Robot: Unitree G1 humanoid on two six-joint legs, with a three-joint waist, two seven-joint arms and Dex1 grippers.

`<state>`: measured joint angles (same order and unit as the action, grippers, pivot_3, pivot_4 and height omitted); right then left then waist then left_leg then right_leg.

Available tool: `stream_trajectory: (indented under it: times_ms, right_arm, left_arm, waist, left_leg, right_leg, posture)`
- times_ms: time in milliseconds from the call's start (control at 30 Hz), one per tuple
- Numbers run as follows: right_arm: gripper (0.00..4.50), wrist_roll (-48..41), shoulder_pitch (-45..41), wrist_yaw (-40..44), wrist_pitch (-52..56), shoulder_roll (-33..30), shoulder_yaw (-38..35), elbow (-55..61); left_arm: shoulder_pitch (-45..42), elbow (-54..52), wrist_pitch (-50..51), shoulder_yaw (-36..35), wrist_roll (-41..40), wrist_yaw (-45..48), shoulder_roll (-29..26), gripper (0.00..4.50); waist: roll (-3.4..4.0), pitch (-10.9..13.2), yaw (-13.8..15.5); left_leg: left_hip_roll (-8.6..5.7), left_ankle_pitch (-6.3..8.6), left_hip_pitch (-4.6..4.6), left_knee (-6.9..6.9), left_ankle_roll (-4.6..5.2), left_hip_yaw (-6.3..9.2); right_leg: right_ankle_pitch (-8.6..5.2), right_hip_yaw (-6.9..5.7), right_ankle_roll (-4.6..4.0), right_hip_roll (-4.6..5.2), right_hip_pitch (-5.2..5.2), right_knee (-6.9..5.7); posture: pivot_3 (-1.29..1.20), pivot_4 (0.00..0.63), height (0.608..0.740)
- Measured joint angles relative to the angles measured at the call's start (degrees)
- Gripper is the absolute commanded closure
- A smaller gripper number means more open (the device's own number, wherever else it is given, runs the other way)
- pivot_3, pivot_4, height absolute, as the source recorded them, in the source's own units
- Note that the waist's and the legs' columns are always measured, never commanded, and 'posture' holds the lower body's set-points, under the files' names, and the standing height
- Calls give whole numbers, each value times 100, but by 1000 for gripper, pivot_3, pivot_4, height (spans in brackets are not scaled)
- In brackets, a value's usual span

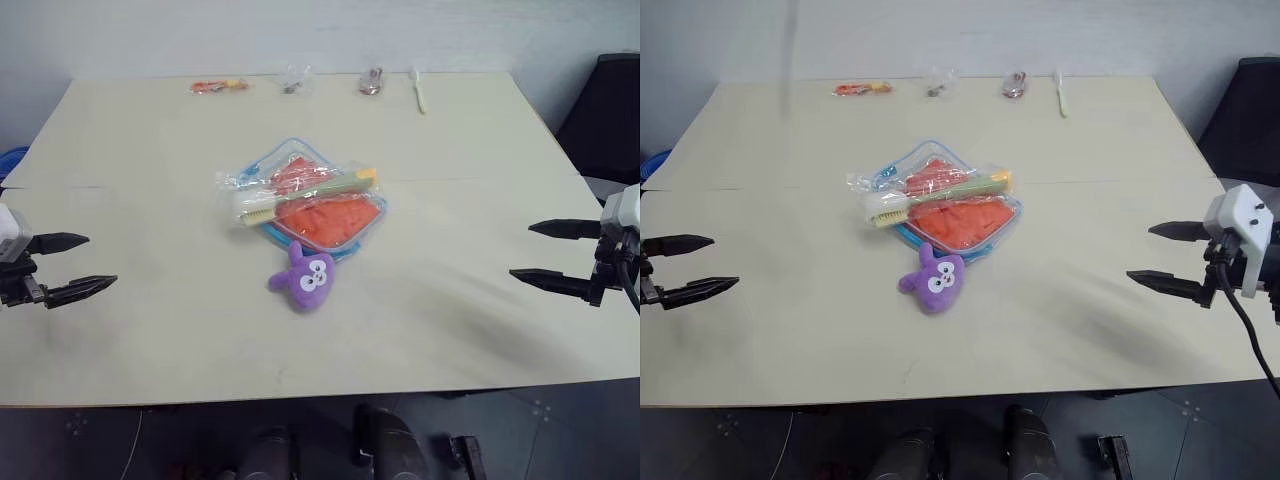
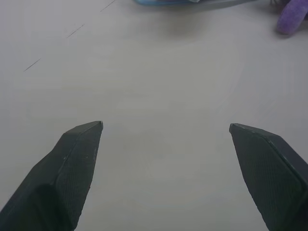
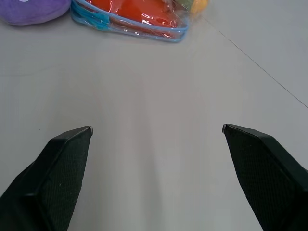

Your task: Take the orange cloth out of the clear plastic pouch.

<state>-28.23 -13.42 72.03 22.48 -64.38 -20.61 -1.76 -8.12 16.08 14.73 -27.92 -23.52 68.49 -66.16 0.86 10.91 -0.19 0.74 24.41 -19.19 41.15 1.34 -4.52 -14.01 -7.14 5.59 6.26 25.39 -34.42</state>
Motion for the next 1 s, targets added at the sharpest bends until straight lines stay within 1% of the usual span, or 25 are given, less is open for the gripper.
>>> stream_trajectory:
  times_ms: [267,467,767,1000]
  right_arm:
    - [0,13,2,-76,-18,60,0,25]
    - [0,55,68,-155,-62,60,0,74]
    - [0,-30,24,-171,228,60,1,142]
    - [0,-94,22,-187,358,93,1,180]
  left_arm:
    - [-42,13,-115,168,104,-18,2,35]
    - [-63,9,-6,213,106,-13,20,35]
    - [-286,-22,178,319,55,-22,123,35]
    - [-289,-200,240,332,17,-17,188,35]
  waist:
    - [0,0,0]
    - [0,0,-1]
    - [0,0,6]
    - [0,0,4]
  left_leg:
    - [-5,0,0,2,0,-2]
    - [-5,0,0,2,0,-4]
    - [-6,0,1,6,0,-4]
    - [-7,0,1,9,0,-5]
  right_leg:
    - [0,1,0,-2,0,-1]
    - [0,2,0,-3,0,-2]
    - [0,3,0,-3,0,-6]
    - [0,4,0,-5,1,-8]
  posture:
    - [0,150,740]
    - [0,150,740]
    - [0,150,740]
    - [0,150,740]
